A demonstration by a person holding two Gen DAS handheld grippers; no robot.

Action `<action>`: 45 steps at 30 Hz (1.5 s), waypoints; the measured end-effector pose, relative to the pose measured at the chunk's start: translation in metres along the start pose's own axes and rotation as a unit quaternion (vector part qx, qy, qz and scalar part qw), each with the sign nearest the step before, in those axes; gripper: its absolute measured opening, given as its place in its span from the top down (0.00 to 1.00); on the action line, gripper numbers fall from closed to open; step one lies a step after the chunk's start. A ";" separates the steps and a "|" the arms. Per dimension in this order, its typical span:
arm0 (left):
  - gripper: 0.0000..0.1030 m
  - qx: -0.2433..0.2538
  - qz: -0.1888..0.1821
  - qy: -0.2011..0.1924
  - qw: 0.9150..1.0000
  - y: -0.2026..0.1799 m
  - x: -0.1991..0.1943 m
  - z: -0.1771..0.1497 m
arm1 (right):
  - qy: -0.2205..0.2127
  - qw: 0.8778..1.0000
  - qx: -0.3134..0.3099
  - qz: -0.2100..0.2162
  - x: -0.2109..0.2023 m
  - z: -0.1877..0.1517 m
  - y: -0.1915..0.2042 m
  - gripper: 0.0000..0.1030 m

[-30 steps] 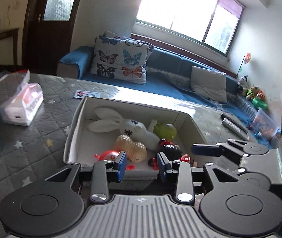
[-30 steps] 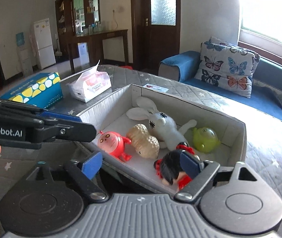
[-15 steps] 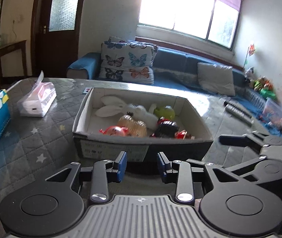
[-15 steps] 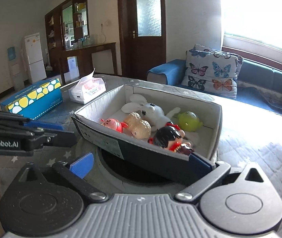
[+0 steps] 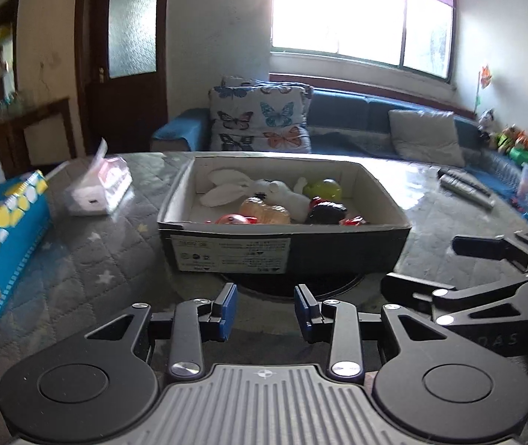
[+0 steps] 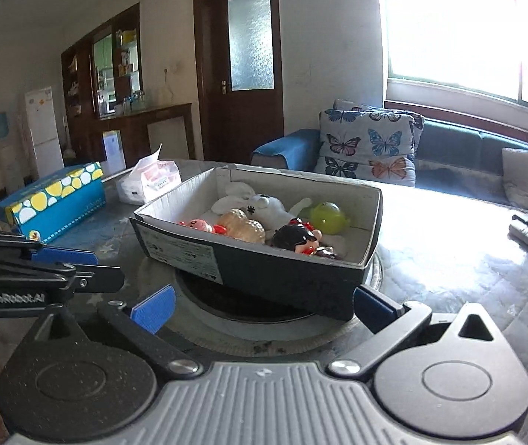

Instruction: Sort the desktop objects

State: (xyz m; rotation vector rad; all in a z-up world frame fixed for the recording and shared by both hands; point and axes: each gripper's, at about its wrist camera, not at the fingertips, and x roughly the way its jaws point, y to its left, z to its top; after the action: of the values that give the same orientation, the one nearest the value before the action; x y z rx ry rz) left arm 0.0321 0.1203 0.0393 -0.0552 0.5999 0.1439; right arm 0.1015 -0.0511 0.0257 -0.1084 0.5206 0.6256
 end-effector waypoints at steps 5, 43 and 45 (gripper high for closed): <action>0.64 0.008 0.012 0.004 1.000 -0.004 -0.003 -0.006 | 0.003 1.000 0.001 0.000 -0.002 -0.006 0.006 0.00; 0.64 0.012 0.076 0.032 0.997 -0.001 0.013 -0.013 | 0.023 1.000 0.007 0.005 0.011 -0.016 0.018 0.00; 0.64 0.010 0.077 0.031 0.996 0.000 0.013 -0.011 | 0.024 1.000 0.010 0.007 0.013 -0.015 0.018 0.00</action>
State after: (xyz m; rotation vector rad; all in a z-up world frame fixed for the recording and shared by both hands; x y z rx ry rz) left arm 0.0364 0.1211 0.0228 0.0061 0.6676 0.2874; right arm 0.0935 -0.0332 0.0077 -0.1016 0.5748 0.6326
